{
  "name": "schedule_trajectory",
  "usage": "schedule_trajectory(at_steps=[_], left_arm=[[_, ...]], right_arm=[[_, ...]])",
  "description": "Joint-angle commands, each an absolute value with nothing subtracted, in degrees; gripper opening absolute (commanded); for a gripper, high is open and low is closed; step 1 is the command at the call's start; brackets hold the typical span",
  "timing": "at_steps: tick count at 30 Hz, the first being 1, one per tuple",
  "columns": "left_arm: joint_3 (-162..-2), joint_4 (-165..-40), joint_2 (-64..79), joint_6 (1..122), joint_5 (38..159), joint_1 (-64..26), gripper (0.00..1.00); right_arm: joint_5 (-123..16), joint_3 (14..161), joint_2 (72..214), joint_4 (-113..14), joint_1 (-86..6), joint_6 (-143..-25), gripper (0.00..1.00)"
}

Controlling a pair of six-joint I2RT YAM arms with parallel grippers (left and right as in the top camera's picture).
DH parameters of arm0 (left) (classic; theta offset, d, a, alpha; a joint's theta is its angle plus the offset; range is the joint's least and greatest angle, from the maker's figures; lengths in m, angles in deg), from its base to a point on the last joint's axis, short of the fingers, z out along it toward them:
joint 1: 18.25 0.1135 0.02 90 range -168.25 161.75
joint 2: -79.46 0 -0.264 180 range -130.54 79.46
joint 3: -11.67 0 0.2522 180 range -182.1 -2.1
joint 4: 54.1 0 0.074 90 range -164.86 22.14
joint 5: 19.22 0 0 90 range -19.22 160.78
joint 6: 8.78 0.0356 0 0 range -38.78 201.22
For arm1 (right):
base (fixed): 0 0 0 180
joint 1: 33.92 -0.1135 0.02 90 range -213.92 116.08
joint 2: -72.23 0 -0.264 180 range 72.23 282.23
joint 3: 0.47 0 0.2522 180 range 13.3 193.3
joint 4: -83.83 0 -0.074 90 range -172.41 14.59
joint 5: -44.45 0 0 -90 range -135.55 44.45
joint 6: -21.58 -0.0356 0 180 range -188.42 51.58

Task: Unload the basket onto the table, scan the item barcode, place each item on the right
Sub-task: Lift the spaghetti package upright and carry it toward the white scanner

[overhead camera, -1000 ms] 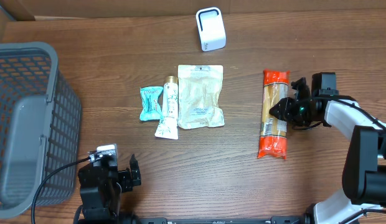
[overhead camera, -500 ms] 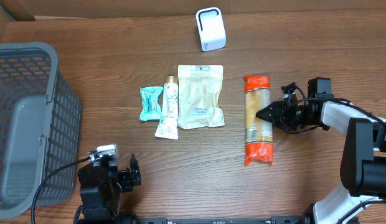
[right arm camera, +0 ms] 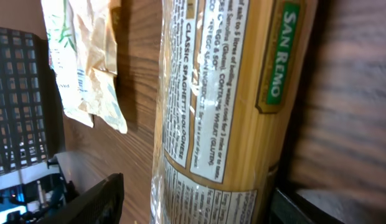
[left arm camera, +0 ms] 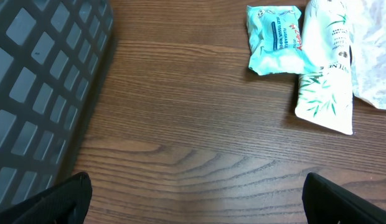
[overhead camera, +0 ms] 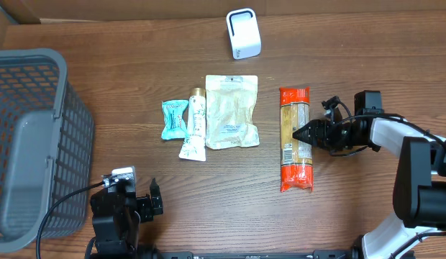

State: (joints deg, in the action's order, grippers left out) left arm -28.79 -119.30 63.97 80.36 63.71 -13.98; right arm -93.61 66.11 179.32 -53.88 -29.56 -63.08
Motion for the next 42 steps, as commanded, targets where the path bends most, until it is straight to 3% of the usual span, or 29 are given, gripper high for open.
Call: schedule_trajectory(at_steps=[1, 7, 9, 13, 16, 18, 25, 34, 42], left_arm=[[-28.71, -119.08, 64.21, 81.45, 64.26, -13.67, 1.00], [-28.71, -119.08, 64.21, 81.45, 64.26, -13.67, 1.00], [-28.71, -119.08, 64.21, 81.45, 64.26, -13.67, 1.00], [-28.71, -119.08, 64.21, 81.45, 64.26, -13.67, 1.00], [-28.71, -119.08, 64.21, 81.45, 64.26, -13.67, 0.99], [-28.71, -119.08, 64.21, 81.45, 64.26, -13.67, 0.99], [-28.71, -119.08, 64.21, 81.45, 64.26, -13.67, 0.99], [-28.71, -119.08, 64.21, 81.45, 64.26, -13.67, 1.00], [-28.71, -119.08, 64.21, 81.45, 64.26, -13.67, 0.99]], right_arm=[[-90.61, 64.78, 181.55, -55.72, -31.92, -62.82, 0.70], [-88.12, 65.06, 185.83, -58.56, -35.68, -65.86, 0.66], [-88.03, 65.11, 185.83, -58.36, -35.59, -65.86, 0.56], [-88.03, 65.11, 185.83, -57.90, -35.50, -65.83, 0.25], [-88.03, 65.13, 185.83, -57.27, -35.43, -65.83, 0.09], [-88.18, 65.57, 185.81, -56.33, -35.22, -65.83, 0.04], [-96.62, 71.82, 184.19, -46.65, -32.77, -64.28, 0.04], [-112.01, 80.60, 174.84, -28.37, -28.42, -51.15, 0.04], [-119.96, 80.89, 167.23, -26.89, -26.30, -51.04, 0.04]])
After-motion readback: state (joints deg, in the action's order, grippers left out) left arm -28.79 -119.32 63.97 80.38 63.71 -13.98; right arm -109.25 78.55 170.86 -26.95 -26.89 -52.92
